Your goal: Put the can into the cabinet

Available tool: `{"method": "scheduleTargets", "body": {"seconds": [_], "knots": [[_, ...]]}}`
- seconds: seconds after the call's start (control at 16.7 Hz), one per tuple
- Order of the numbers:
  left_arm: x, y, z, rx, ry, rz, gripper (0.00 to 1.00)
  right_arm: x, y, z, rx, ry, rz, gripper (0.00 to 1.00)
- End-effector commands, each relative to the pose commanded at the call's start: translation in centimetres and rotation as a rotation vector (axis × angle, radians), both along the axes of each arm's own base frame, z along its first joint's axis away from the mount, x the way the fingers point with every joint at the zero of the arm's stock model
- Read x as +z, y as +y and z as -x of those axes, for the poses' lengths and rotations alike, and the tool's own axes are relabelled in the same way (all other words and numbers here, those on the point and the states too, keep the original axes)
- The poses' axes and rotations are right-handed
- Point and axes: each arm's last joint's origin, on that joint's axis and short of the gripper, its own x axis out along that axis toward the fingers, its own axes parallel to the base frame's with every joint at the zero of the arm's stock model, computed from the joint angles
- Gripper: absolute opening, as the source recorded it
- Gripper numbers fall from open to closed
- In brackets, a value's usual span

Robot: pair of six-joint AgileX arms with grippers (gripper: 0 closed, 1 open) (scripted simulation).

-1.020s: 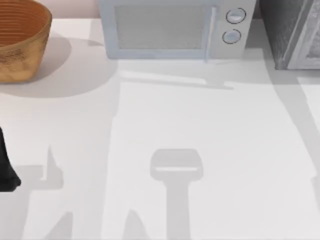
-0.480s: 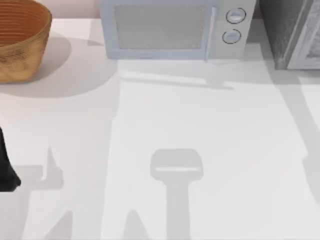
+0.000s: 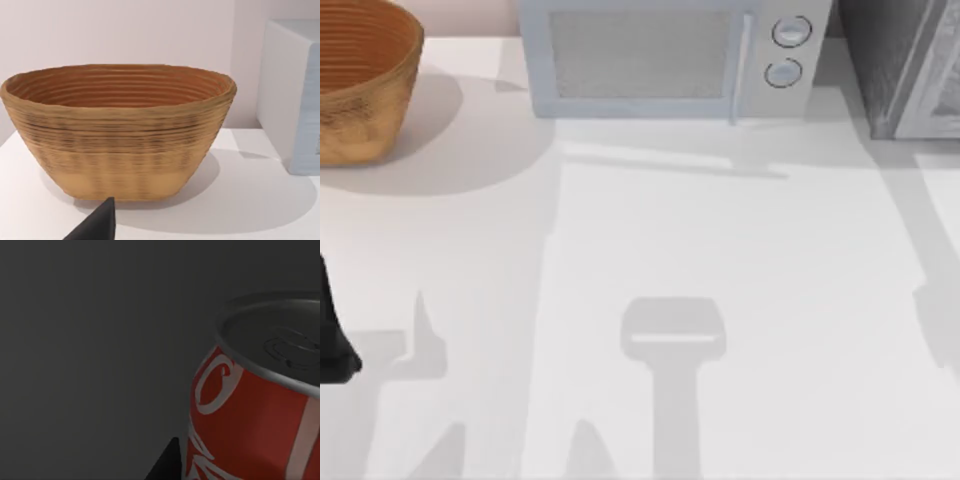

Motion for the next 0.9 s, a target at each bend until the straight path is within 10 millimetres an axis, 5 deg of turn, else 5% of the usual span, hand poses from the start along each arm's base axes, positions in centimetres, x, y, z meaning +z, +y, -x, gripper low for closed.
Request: {"method": "scheduleTargets", "body": {"seconds": [0.36,0.72,0.9], "knots": [[0.0,0.0,0.0,0.000,0.000,0.000,1.00,-0.8,-0.3,-2.3,0.002,0.003,0.000,0.00],[0.0,0.0,0.0,0.000,0.000,0.000,1.00,-0.9,-0.3,-2.5,0.003,0.005,0.001,0.00],[0.0,0.0,0.0,0.000,0.000,0.000,1.00,-0.9,-0.3,-2.5,0.003,0.005,0.001,0.23]]}}
